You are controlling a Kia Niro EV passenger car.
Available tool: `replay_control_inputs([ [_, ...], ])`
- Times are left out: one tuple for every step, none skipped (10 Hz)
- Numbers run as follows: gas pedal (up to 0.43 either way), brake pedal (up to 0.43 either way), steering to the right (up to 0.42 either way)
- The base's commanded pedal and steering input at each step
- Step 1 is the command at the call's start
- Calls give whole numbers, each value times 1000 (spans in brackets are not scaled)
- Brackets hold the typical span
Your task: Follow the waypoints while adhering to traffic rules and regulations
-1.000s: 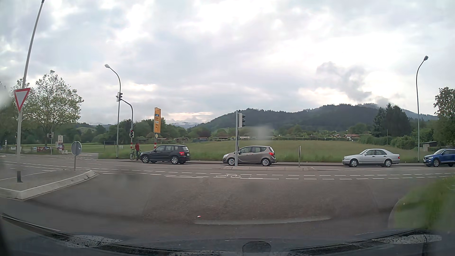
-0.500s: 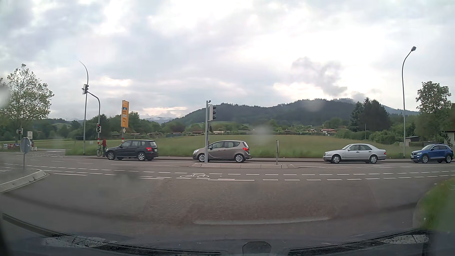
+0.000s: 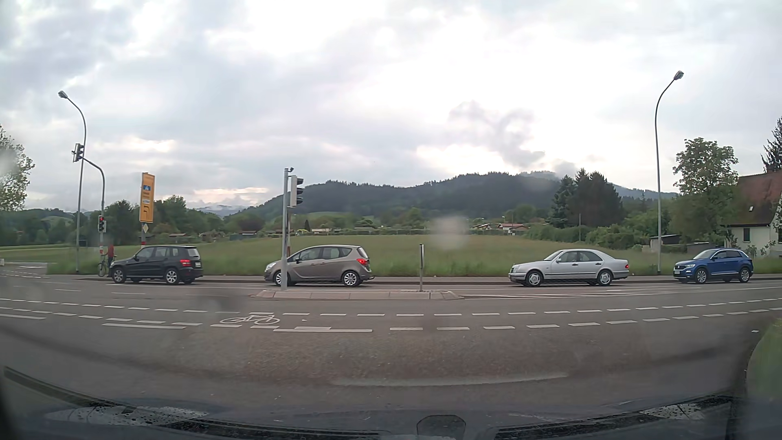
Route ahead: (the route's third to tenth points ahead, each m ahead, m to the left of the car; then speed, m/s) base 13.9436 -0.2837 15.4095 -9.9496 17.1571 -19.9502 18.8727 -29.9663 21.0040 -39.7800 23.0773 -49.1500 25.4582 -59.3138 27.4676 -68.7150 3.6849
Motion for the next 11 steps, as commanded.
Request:
replay_control_inputs([
  [39, 0, 330],
  [59, 0, 345],
  [67, 0, 351],
  [98, 0, 359],
  [118, 0, 372],
  [138, 0, 380],
  [138, 0, 385],
  [138, 0, 398],
  [138, 0, 414],
  [138, 0, 420],
  [138, 0, 418],
])
